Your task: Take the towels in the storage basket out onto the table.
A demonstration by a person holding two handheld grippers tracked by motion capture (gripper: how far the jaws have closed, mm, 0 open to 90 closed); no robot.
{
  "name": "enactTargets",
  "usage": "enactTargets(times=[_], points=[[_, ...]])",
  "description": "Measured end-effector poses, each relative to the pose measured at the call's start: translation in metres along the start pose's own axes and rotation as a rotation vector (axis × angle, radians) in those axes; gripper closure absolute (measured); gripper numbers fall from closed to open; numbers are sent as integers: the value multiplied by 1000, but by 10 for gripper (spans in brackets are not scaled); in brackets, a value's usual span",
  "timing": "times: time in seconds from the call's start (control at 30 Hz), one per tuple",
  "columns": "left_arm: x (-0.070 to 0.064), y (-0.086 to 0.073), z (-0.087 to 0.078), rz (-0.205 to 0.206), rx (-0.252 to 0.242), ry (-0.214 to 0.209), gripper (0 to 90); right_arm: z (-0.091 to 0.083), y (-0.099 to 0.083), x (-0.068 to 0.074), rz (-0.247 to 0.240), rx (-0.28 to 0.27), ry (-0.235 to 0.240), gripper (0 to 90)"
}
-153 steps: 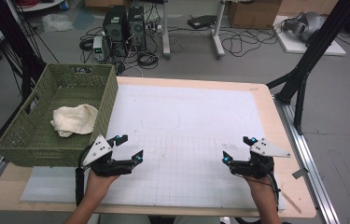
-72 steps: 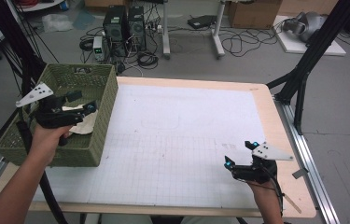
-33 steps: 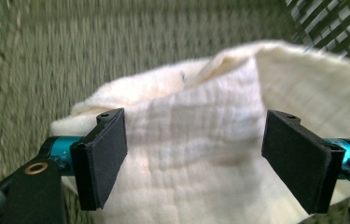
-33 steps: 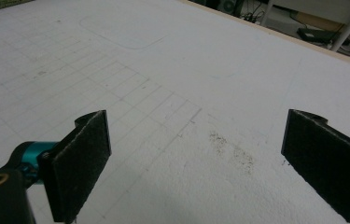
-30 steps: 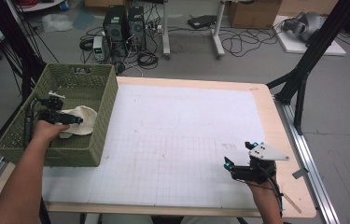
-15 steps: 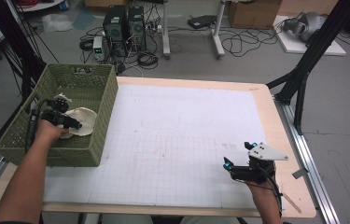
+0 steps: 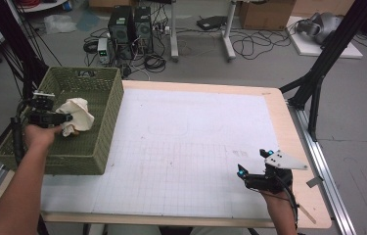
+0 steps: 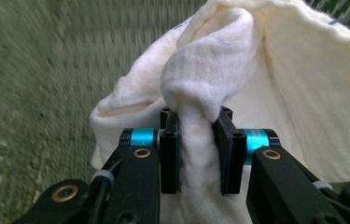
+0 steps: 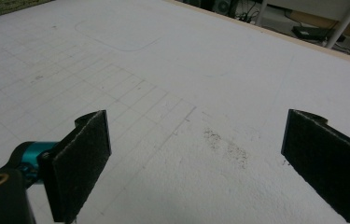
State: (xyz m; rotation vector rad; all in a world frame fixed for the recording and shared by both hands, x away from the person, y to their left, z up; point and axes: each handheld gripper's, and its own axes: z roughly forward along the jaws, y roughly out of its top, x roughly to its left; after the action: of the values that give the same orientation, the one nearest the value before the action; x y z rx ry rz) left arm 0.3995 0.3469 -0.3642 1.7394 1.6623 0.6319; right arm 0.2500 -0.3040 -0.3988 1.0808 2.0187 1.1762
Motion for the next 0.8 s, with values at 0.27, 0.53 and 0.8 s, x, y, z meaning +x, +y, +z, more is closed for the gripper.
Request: enactTargets(times=[0.27,0.53,0.8], points=[[-5,-3,-29,-18,-221,-64,745,-1,2,1,1,-14,10,73],[-11,-4,-50,-14,-370,-138,745,0,2,1,1,-13,11,73],[-29,2,-76,28,-492,-214,749,1,2,2,4,-23,20,73]])
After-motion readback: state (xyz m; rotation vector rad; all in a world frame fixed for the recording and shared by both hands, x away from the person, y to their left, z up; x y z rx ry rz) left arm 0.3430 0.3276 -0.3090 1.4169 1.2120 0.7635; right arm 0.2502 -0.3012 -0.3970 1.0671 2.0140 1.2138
